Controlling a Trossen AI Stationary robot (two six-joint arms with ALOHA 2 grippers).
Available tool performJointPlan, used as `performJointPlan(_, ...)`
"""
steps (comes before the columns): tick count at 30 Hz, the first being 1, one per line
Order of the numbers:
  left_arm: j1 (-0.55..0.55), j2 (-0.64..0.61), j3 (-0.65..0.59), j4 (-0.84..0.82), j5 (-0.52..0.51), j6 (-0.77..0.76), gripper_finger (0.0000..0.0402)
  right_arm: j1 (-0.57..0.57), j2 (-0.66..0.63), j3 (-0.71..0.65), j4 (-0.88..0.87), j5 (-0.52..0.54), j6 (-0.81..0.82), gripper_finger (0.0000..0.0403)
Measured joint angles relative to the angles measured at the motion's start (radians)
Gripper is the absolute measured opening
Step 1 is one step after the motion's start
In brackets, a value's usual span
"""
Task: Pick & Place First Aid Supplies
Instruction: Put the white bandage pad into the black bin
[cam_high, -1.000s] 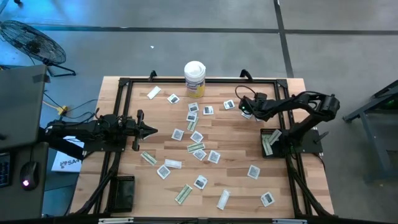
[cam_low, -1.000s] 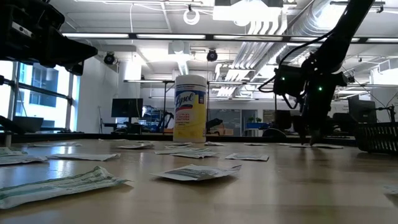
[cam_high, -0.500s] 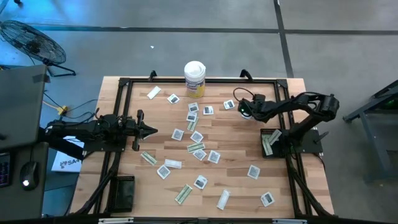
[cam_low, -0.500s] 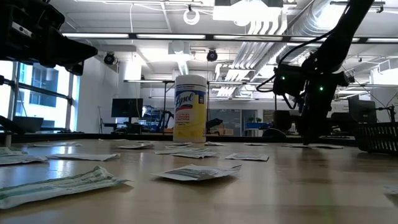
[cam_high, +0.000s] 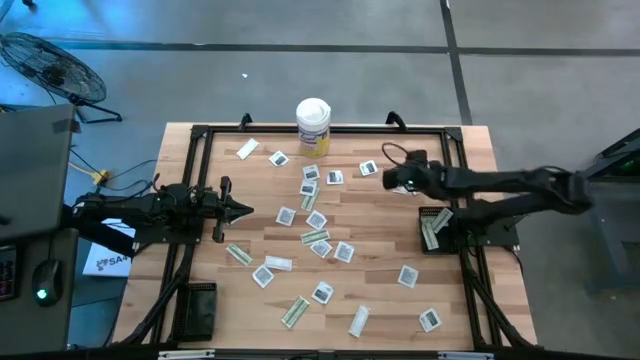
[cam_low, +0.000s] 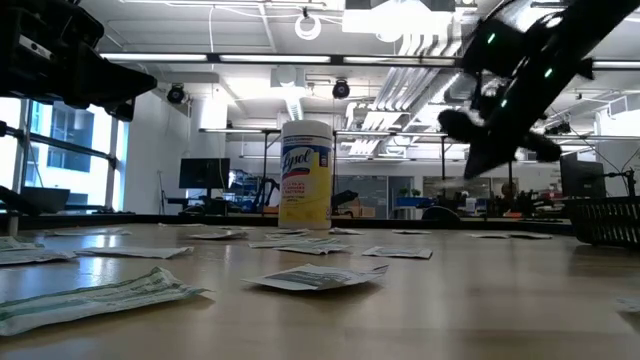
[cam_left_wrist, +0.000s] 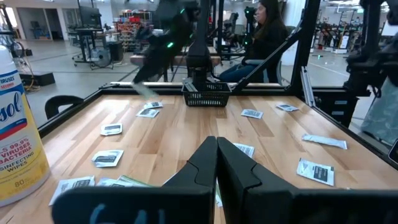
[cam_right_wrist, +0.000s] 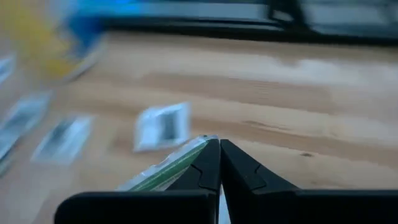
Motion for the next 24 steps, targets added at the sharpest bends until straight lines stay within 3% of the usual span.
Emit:
performJointPlan(3, 0.0, 0.0, 0.0, 0.0, 0.0, 0.0, 0.0001, 0.078, -0.139, 0.0, -0.112, -0.102, -0.198, 0.0001)
performJointPlan(10, 0.0, 0.0, 0.0, 0.0, 0.0, 0.0, 0.0001, 0.237, -0.341, 0.024, -0.443, -0.271, -0.115, 0.0)
performJointPlan(17, 0.0, 0.0, 0.0, 0.0, 0.0, 0.0, 0.0001, 0.389, -0.277, 0.154, -0.751, -0.328, -0.092, 0.0)
performJointPlan(24, 0.0, 0.0, 0.0, 0.0, 0.0, 0.0, 0.0001, 0.45, -0.116, 0.126, -0.919, -0.364, 0.051, 0.0)
